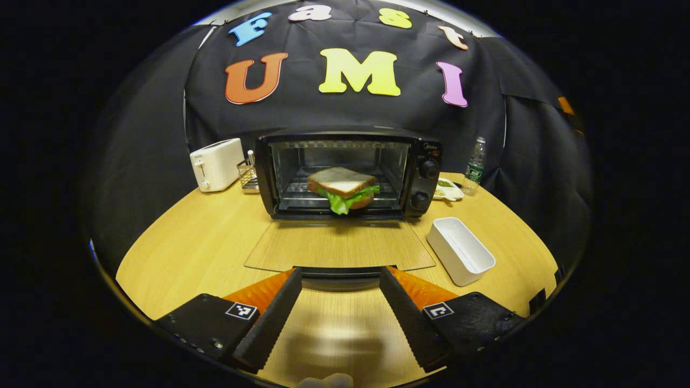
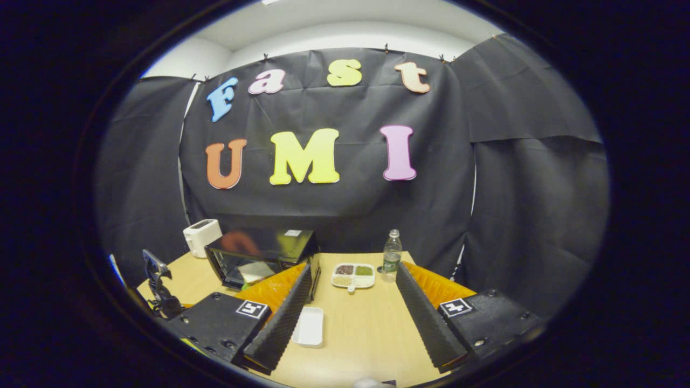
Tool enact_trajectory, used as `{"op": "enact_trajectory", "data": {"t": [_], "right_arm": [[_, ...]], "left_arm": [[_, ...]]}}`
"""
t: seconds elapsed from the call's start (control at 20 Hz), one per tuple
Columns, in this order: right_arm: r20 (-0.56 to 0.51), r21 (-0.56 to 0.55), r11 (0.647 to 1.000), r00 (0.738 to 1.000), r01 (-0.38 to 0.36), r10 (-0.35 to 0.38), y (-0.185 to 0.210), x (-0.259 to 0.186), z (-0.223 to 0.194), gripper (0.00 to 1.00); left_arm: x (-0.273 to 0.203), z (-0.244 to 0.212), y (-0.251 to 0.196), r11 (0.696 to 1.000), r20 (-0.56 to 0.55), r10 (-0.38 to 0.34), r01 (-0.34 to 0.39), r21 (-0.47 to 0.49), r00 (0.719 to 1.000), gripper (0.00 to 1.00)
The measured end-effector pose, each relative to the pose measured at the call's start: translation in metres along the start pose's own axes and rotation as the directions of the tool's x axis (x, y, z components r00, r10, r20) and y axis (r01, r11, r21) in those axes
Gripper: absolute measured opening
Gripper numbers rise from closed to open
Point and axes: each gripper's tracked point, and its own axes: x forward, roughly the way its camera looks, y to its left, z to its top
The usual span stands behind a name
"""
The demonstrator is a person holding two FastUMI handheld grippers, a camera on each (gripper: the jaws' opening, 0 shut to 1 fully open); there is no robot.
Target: Open the electric oven with the left hand, put the food in, and close the electric oven.
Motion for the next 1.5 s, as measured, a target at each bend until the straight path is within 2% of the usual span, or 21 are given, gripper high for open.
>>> {"op": "enact_trajectory", "data": {"t": [0.2,0.45,0.5,0.55,0.65,0.9,1.0,1.05,1.1,1.35,1.5], "right_arm": [[-0.028,0.002,1.0,1.0,0.012,-0.012,-0.019,-0.01,-0.008,0.9],[-0.074,0.01,1.0,0.997,0.025,-0.024,-0.033,-0.012,-0.025,0.9],[-0.077,0.017,1.0,0.997,0.023,-0.022,-0.034,-0.011,-0.027,1.0],[-0.083,0.024,0.999,0.996,0.026,-0.024,-0.036,-0.01,-0.03,0.9],[-0.093,0.036,0.999,0.995,0.03,-0.026,-0.037,-0.008,-0.033,0.9],[-0.104,0.042,0.999,0.994,0.031,-0.026,-0.039,-0.004,-0.033,0.9],[-0.105,0.041,0.999,0.994,0.024,-0.02,-0.035,-0.003,-0.031,0.9],[-0.102,0.041,0.999,0.995,0.018,-0.014,-0.034,-0.002,-0.031,0.9],[-0.098,0.044,0.999,0.995,0.015,-0.011,-0.033,-0.002,-0.028,0.91],[-0.085,0.053,0.999,0.996,0.009,-0.004,-0.033,0.003,-0.02,0.9],[-0.079,0.059,0.998,0.997,0.004,0.0,-0.033,0.004,-0.015,0.9]], "left_arm": [[0.015,-0.027,-0.005,1.0,-0.042,0.002,-0.001,0.026,0.999,0.96],[0.028,-0.047,0.004,0.999,-0.077,0.043,-0.04,0.037,0.996,0.96],[0.031,-0.046,0.005,0.998,-0.074,0.05,-0.048,0.037,0.996,0.96],[0.034,-0.045,0.007,0.998,-0.077,0.058,-0.056,0.032,0.995,0.96],[0.037,-0.049,0.005,0.999,-0.095,0.047,-0.045,0.02,0.994,0.96],[0.033,-0.041,0.002,0.999,-0.092,0.04,-0.039,0.009,0.995,0.95],[0.033,-0.018,0.006,0.999,-0.044,0.048,-0.047,0.023,0.998,0.96],[0.03,-0.022,0.003,0.999,-0.068,0.036,-0.036,0.01,0.997,0.88],[0.03,-0.022,0.003,0.999,-0.075,0.036,-0.036,-0.001,0.997,0.94],[0.023,0.0,0.003,0.999,-0.036,0.039,-0.037,0.038,0.999,0.94],[0.019,0.02,0.003,0.999,-0.013,0.033,-0.033,0.015,0.999,0.94]]}}
